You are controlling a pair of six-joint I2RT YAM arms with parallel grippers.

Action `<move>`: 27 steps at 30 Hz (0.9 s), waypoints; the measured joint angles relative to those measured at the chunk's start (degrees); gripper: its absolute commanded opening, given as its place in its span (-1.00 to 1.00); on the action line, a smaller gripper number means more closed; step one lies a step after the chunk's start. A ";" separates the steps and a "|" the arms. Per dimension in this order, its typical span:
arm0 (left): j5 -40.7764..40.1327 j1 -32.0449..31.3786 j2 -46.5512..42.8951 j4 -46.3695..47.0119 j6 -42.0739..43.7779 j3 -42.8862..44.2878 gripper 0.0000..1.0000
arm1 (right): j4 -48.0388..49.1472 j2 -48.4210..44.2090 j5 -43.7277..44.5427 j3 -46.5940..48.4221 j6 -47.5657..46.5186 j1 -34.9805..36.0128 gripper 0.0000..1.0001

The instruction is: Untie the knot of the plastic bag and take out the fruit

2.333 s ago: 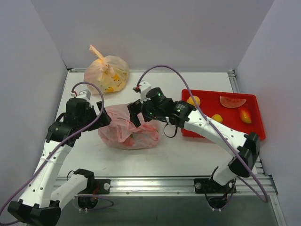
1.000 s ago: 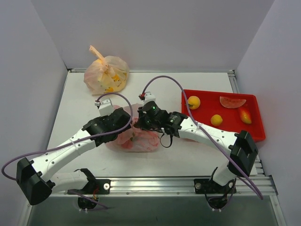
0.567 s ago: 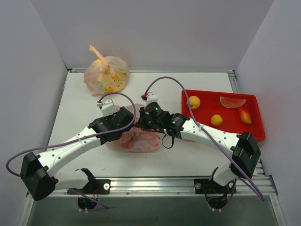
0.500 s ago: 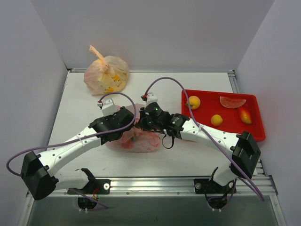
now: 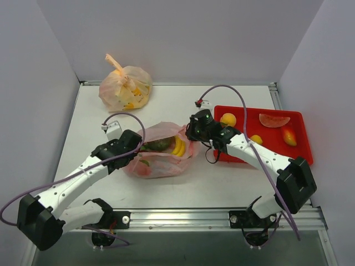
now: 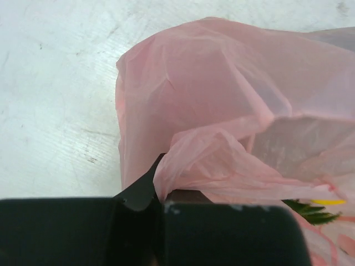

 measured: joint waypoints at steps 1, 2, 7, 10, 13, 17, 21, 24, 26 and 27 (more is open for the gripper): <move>1.01 1.05 -1.46 0.13 1.70 -0.02 -1.00 | 0.20 0.07 -0.39 0.02 0.24 -1.49 -1.00; 2.25 1.79 -3.02 0.66 3.56 -0.02 -1.00 | 0.68 0.35 -1.16 0.04 0.48 -2.58 -1.00; 4.52 5.44 -8.37 -0.87 12.13 0.00 -1.00 | 1.42 4.63 -0.94 1.60 1.36 -7.34 -1.00; 5.44 8.61 -9.57 -2.56 15.74 0.00 -1.00 | 1.07 8.55 -0.39 2.78 1.66 -10.73 -1.00; 8.44 9.75 -9.55 -2.62 17.68 0.02 -1.00 | -0.07 10.19 -1.46 3.50 1.36 -11.93 -0.69; 12.79 9.88 -9.20 -2.69 18.80 0.44 -1.00 | -1.77 8.94 -3.78 4.96 -0.55 -11.10 0.28; 16.33 9.88 -8.37 -2.16 18.80 2.29 -1.00 | -5.64 3.72 -5.49 6.88 -3.17 -9.51 0.61; 18.16 9.81 -7.85 -1.53 18.53 3.45 -1.00 | -8.96 -1.25 -5.66 10.27 -5.35 -7.63 0.63; 19.02 9.64 -7.65 -1.14 17.92 3.74 -1.00 | -10.47 -3.87 -5.27 12.98 -6.80 -5.81 0.63; 19.21 9.42 -7.65 -0.98 17.68 3.74 -1.00 | -11.08 -4.90 -4.90 14.23 -7.50 -4.63 0.64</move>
